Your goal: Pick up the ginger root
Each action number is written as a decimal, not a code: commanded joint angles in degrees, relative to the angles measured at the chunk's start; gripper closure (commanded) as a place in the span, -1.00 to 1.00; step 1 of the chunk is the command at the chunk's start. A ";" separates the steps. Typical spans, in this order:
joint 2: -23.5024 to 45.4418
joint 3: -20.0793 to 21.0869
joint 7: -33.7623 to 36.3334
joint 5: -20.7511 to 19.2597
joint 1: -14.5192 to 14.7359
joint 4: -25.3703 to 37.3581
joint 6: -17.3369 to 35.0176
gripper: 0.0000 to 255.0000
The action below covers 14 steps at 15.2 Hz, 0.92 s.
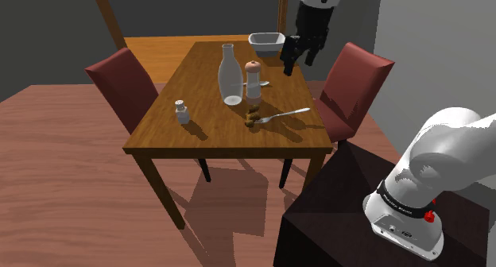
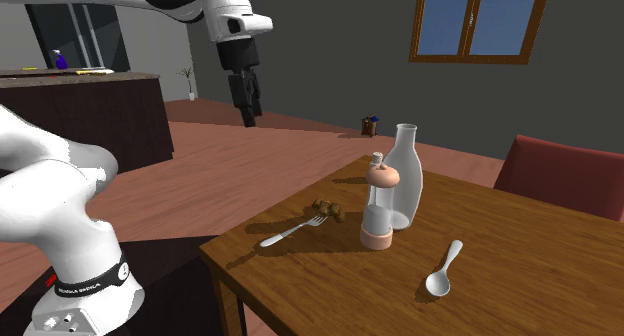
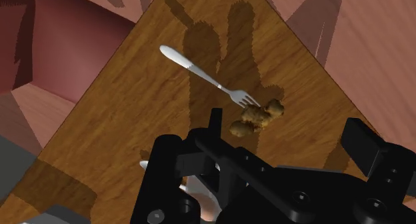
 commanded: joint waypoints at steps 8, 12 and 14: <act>17.46 9.14 17.07 -4.47 -5.44 2.29 12.13 -1.00; 26.61 12.30 25.75 -8.99 -7.89 5.39 15.81 -1.00; 31.43 13.44 30.32 -11.84 -8.86 7.40 17.11 -1.00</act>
